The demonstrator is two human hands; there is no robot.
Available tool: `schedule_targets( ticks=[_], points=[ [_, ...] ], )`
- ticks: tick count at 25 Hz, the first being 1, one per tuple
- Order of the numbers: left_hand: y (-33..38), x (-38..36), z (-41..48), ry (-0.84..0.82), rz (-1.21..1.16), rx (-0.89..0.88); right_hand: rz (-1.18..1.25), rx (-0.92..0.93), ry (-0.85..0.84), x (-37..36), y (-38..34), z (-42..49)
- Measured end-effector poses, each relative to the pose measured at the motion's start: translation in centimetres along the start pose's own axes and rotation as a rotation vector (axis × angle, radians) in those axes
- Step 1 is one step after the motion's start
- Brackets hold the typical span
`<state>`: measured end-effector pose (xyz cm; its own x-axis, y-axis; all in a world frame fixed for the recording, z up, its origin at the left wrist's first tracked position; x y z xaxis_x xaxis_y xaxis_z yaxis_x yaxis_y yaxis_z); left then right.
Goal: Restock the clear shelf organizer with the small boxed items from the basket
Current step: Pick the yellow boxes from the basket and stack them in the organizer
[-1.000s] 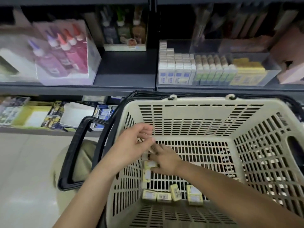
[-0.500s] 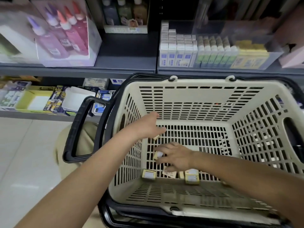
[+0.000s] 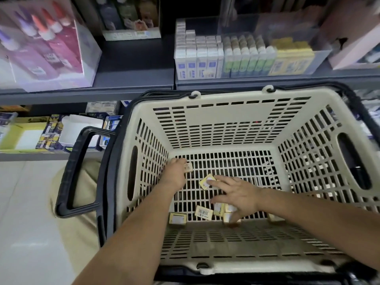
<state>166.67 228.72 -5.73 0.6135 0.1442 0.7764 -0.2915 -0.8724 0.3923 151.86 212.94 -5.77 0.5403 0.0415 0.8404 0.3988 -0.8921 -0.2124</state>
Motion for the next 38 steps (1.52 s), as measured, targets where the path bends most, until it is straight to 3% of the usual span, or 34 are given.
schedule_targets(
  ticks=[5, 8, 10, 12, 18, 24, 30, 34, 38],
  points=[
    [0.3, 0.0, 0.4, -0.043, -0.116, 0.027, 0.073, -0.167, 0.126, 1.3, 1.2, -0.2],
    [0.3, 0.2, 0.4, -0.05, -0.174, 0.064, 0.039, 0.014, 0.267, 2.4, -1.5, 1.1],
    [0.2, 0.6, 0.5, 0.0, -0.223, 0.117, 0.086, 0.162, 0.192, 2.4, -4.5, 3.2],
    [0.5, 1.1, 0.8, 0.031, -0.292, 0.134, 0.102, 0.178, 0.103, 2.3, -6.8, 5.4],
    [1.2, 1.1, 0.6, -0.074, -0.381, 0.109, 0.118, 0.039, 0.163, 2.4, -7.8, 7.7],
    [1.4, 0.4, 0.5, -0.081, -0.261, 0.038, 0.347, -0.119, 0.203, 2.8, -2.0, 3.3],
    [1.5, -0.1, 0.3, -0.105, -0.194, -0.031, 0.134, -0.14, 0.112, 1.3, -2.5, 1.4],
    [2.8, 0.1, 0.1, -0.111, 0.013, -0.241, 0.256, -0.28, 0.192, 3.3, -0.4, -0.4],
    [7.7, -1.3, -0.5, -0.147, 0.284, -0.645, 0.415, -0.543, -0.099, 5.4, 4.5, -6.5]
  ],
)
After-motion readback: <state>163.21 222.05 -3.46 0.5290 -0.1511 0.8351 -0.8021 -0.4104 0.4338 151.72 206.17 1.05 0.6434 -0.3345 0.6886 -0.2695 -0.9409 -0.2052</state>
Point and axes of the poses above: each hand's wrist, its own z-axis towards the middle knuckle, its own x-axis out of the back of the hand, y = z × x, the point moved 2 cm from there along z, towards the middle knuckle, and after that the axes turned 1 degree about y, right-handed, at the moved point
